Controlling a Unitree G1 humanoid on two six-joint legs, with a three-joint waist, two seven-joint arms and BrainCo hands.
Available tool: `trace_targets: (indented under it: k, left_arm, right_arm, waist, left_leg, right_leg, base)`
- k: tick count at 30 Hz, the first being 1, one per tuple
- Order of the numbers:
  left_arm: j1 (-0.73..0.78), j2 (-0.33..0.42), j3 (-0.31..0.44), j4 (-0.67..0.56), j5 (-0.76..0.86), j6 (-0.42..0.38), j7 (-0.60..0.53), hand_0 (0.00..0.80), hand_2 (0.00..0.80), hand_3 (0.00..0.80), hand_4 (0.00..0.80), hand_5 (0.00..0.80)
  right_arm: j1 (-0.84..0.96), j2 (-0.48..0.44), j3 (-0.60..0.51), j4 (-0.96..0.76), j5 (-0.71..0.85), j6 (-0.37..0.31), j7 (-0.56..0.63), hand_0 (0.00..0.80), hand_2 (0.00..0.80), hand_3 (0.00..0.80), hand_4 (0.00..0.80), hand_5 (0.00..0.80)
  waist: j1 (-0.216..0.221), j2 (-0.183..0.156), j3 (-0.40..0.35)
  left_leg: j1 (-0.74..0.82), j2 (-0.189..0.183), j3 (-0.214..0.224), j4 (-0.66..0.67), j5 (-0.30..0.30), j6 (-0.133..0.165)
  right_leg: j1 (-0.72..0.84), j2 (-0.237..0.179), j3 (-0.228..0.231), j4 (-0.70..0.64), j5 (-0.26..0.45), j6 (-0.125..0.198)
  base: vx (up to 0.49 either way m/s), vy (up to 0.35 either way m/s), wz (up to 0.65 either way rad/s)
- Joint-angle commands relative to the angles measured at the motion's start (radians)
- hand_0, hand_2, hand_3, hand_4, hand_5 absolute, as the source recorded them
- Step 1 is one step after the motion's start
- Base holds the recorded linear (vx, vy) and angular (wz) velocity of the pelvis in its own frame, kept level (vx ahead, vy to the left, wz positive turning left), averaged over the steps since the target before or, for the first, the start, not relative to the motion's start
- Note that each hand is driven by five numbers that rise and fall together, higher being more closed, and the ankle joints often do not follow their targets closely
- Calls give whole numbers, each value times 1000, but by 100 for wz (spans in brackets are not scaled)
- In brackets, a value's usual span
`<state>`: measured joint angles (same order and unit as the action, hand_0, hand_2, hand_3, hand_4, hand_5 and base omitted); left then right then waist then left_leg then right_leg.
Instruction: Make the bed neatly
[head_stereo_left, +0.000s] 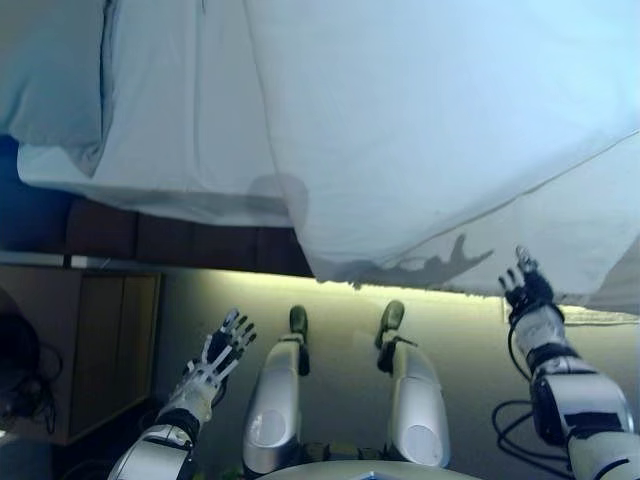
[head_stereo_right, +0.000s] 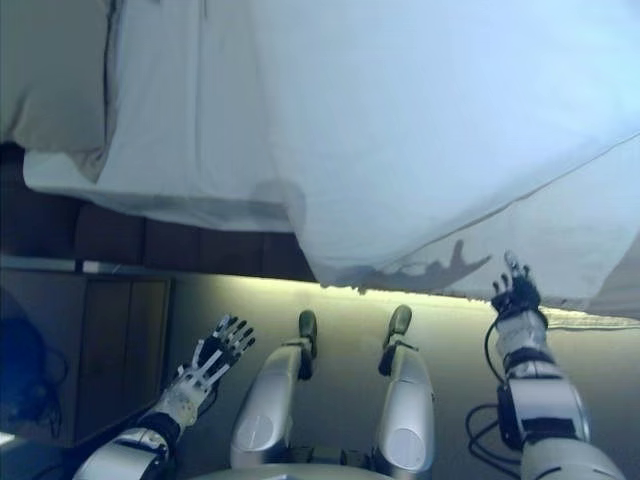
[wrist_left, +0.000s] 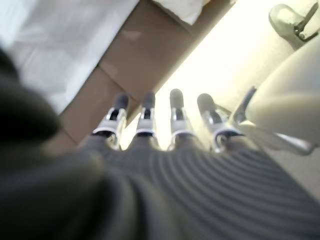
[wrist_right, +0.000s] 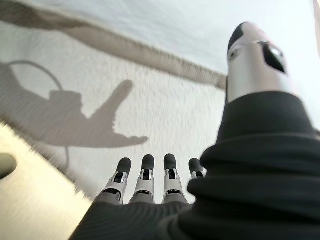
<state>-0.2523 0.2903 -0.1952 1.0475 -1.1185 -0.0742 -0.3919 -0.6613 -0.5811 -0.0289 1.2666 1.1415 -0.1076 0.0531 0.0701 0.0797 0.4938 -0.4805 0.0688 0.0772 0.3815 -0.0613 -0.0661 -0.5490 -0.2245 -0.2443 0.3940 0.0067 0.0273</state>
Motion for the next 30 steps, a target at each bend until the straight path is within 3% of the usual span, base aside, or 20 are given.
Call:
trace_targets:
  k: [1, 8, 12, 21, 30]
  left_arm:
    - [10, 16, -27, -64, -83, -20, 20, 0, 0, 0, 0, 0]
    - [45, 26, -49, -151, -179, -48, 49, 0, 0, 0, 0, 0]
    - [72, 27, -45, -170, -209, -61, 47, 0, 0, 0, 0, 0]
    - [194, 53, -12, -226, -251, -66, -16, 0, 0, 0, 0, 0]
    - [277, 65, 11, -271, -232, -47, -79, 0, 0, 0, 0, 0]
  right_arm:
    - [-55, -78, 30, -19, 12, 37, -22, 0, 0, 0, 0, 0]
    - [-196, -179, 88, -23, 16, 43, -48, 0, 0, 0, 0, 0]
    - [-252, -221, 110, -30, 5, 52, -48, 0, 0, 0, 0, 0]
    - [-419, -347, 181, -64, -41, 58, -55, 0, 0, 0, 0, 0]
    - [-464, -380, 219, -158, -56, 5, 67, 0, 0, 0, 0, 0]
  waist:
    - [17, -1, 24]
    - [40, 32, 26]
    - [49, 45, 26]
    - [75, 91, 26]
    - [86, 89, 26]
  left_leg:
    - [-84, -19, -13, 47, -4, 23]
    - [-261, -16, -37, 120, 0, 35]
    - [-297, -13, -53, 145, -22, 31]
    - [-414, -16, -77, 194, -7, 32]
    - [-390, -8, -89, 179, 15, 27]
  right_leg:
    - [-22, -60, 20, 51, -13, 73]
    - [-206, -69, 41, 165, -41, 52]
    - [-250, -58, 67, 227, -88, 53]
    - [-383, -35, 111, 371, -151, 15]
    - [-359, -16, 95, 372, -160, -4]
  base:
    - [-92, -46, 13]
    - [-30, -49, 13]
    - [73, -8, 5]
    - [30, 8, 2]
    - [10, -3, -2]
